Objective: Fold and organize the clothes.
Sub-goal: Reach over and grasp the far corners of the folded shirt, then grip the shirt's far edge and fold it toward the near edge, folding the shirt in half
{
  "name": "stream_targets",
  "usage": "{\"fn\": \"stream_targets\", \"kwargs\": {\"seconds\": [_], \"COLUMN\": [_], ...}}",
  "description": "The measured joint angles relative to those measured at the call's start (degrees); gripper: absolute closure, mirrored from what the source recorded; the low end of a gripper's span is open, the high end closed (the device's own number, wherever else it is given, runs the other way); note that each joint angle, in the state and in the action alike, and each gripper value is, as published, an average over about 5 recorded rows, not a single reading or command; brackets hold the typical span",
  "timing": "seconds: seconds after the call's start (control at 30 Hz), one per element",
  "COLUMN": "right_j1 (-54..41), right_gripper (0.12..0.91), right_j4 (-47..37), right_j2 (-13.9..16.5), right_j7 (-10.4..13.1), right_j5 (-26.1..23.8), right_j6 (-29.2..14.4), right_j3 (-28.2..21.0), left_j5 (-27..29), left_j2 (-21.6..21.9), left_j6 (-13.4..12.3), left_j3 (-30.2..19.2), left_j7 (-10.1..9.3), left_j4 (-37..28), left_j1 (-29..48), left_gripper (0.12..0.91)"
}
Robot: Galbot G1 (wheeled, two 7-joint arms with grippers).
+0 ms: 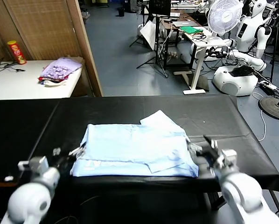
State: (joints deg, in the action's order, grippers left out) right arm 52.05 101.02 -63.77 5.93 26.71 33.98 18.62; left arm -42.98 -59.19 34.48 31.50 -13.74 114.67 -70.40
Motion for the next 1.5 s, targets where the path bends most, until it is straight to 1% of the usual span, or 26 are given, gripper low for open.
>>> {"fn": "stream_targets", "kwargs": {"seconds": [0.13, 0.23, 0.37, 0.5, 0.6, 0.63, 0.67, 0.73, 0.77, 0.83, 0.87, 0.9, 0.97, 1.0, 1.07, 1.1, 1.17, 1.2, 1.27, 1.33, 1.43, 1.5], "right_j1": [-9.52, -14.87, -19.75, -22.28, -23.15, -23.33, -23.46, -23.61, -23.65, -23.66, -23.66, -23.63, -23.52, -23.43, -23.15, -22.97, -22.51, -22.23, -21.45, -20.23, -17.32, -14.79], "right_gripper": [0.227, 0.227, 0.227, 0.229, 0.263, 0.291, 0.335, 0.421, 0.485, 0.584, 0.651, 0.701, 0.808, 0.85, 0.897, 0.905, 0.904, 0.904, 0.904, 0.904, 0.904, 0.904], "right_j4": [-9.57, -16.18, -23.56, -28.53, -30.94, -31.54, -32.03, -32.75, -33.01, -33.42, -33.58, -33.7, -33.85, -33.86, -33.76, -33.62, -33.05, -32.6, -31.1, -28.72, -23.19, -18.71], "right_j2": [-1.46, -3.0, -5.5, -7.84, -9.11, -9.42, -9.68, -10.09, -10.25, -10.52, -10.65, -10.77, -11.0, -11.09, -11.2, -11.19, -11.01, -10.85, -10.32, -9.5, -7.5, -5.74], "right_j7": [-0.25, -1.27, -2.38, -3.28, -4.01, -4.19, -4.34, -4.59, -4.74, -5.03, -5.16, -5.25, -5.33, -5.3, -5.14, -5.04, -4.89, -4.87, -4.88, -4.94, -4.78, -4.24], "right_j5": [1.46, 2.29, 1.99, 0.79, 0.21, 0.19, 0.2, 0.22, 0.23, 0.24, 0.25, 0.24, 0.24, 0.24, 0.25, 0.25, 0.25, 0.29, 0.85, 2.03, 4.19, 5.33], "right_j6": [1.9, 2.62, 3.18, 3.46, 3.49, 3.53, 3.57, 3.6, 3.57, 3.42, 3.27, 3.02, 2.13, 1.5, -0.06, -0.98, -2.87, -3.79, -5.08, -5.42, -4.21, -2.7], "right_j3": [-5.5, -8.57, -11.06, -12.27, -12.61, -12.67, -12.7, -12.73, -12.75, -12.71, -12.65, -12.56, -12.31, -12.15, -11.75, -11.54, -11.05, -10.8, -10.25, -9.63, -8.63, -7.94], "left_j5": [-2.49, -3.1, -3.15, -3.28, -3.36, -3.38, -3.38, -3.37, -3.36, -3.32, -3.3, -3.27, -3.15, -3.03, -2.75, -2.63, -2.36, -2.17, -1.64, -1.09, -0.57, -0.4], "left_j2": [0.07, -0.08, -0.15, -0.29, -0.29, -0.26, -0.2, -0.04, 0.04, 0.14, 0.15, 0.14, 0.06, 0.0, -0.15, -0.25, -0.46, -0.58, -0.74, -0.73, -0.13, 0.6], "left_j6": [1.83, 2.92, 2.64, 2.03, 1.85, 1.85, 1.84, 1.82, 1.81, 1.79, 1.77, 1.74, 1.65, 1.57, 1.32, 1.1, 0.49, 0.11, -0.56, -1.07, -1.59, -1.75], "left_j3": [-5.74, -9.09, -11.65, -12.64, -13.08, -13.21, -13.32, -13.5, -13.57, -13.7, -13.76, -13.82, -13.92, -13.95, -13.98, -13.96, -13.79, -13.64, -13.25, -12.76, -11.85, -11.19], "left_j7": [-0.28, 0.42, 2.02, 2.61, 3.52, 3.88, 4.22, 4.78, 4.99, 5.29, 5.36, 5.41, 5.46, 5.47, 5.5, 5.51, 5.53, 5.54, 5.54, 5.49, 5.35, 5.25], "left_j4": [-9.67, -16.1, -22.72, -27.1, -29.38, -29.89, -30.23, -30.6, -30.68, -30.82, -30.88, -30.94, -31.03, -31.06, -31.09, -31.08, -30.96, -30.79, -30.3, -29.4, -26.85, -24.23], "left_j1": [9.32, 15.06, 20.49, 23.79, 25.17, 25.43, 25.6, 25.79, 25.83, 25.9, 25.95, 26.0, 26.11, 26.15, 26.2, 26.21, 26.2, 26.15, 25.94, 25.45, 23.92, 22.29], "left_gripper": [0.232, 0.232, 0.232, 0.232, 0.232, 0.232, 0.238, 0.279, 0.316, 0.419, 0.47, 0.537, 0.638, 0.688, 0.787, 0.835, 0.892, 0.904, 0.9, 0.903, 0.904, 0.904]}}
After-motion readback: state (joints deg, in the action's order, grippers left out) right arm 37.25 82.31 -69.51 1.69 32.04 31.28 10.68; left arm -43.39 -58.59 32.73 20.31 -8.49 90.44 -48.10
